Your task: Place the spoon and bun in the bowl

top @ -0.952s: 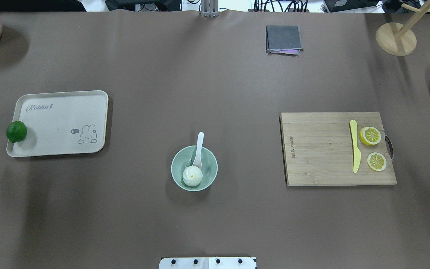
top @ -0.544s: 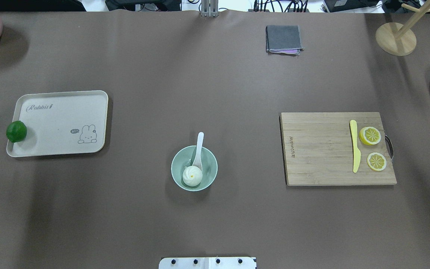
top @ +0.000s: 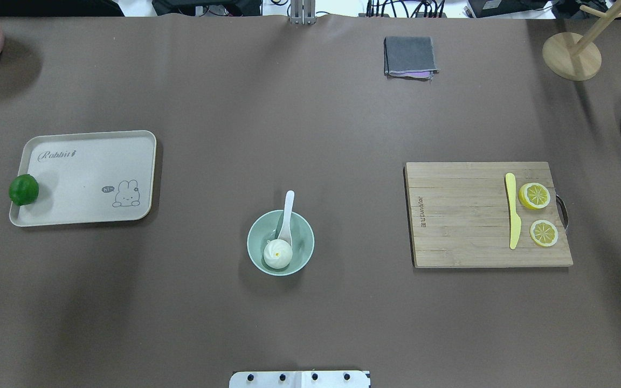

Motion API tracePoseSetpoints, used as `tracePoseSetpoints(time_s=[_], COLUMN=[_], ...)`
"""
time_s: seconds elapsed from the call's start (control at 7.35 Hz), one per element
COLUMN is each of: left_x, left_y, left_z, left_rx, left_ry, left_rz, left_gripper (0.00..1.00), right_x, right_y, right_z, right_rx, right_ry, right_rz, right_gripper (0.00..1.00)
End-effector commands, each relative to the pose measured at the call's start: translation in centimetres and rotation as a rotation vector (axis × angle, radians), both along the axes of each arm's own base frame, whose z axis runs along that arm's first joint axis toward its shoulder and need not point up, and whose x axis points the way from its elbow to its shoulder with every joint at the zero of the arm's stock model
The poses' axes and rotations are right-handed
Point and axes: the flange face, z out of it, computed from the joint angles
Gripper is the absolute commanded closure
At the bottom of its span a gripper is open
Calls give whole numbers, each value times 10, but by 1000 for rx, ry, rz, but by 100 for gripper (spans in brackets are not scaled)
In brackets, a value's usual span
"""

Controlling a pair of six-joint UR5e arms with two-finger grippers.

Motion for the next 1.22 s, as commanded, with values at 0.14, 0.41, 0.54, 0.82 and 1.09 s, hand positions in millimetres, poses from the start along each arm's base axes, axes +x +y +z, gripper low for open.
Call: tracePoseSetpoints(time_s=[0.14,0.41,0.54,0.82,1.09], left_x=[-76,-73,-66,-65,-65], left_y=[-6,-6,-6,-4,-4], left_z=[-11,-16,-20,-21,-20], left_rx=[47,50,54,62,61], left_ry=[-125,-89,4,23,20], left_rz=[7,-2,-6,-1,0], left_gripper=[0,0,0,0,0], right_x=[34,69,82,85,85], right_y=[19,43,57,67,73], right_z=[38,85,90,96,101], right_rx=[84,138,137,119,107], right_ry=[-22,-28,-30,-29,-30], right_rz=[-47,24,57,70,71], right_gripper=[0,0,0,0,0])
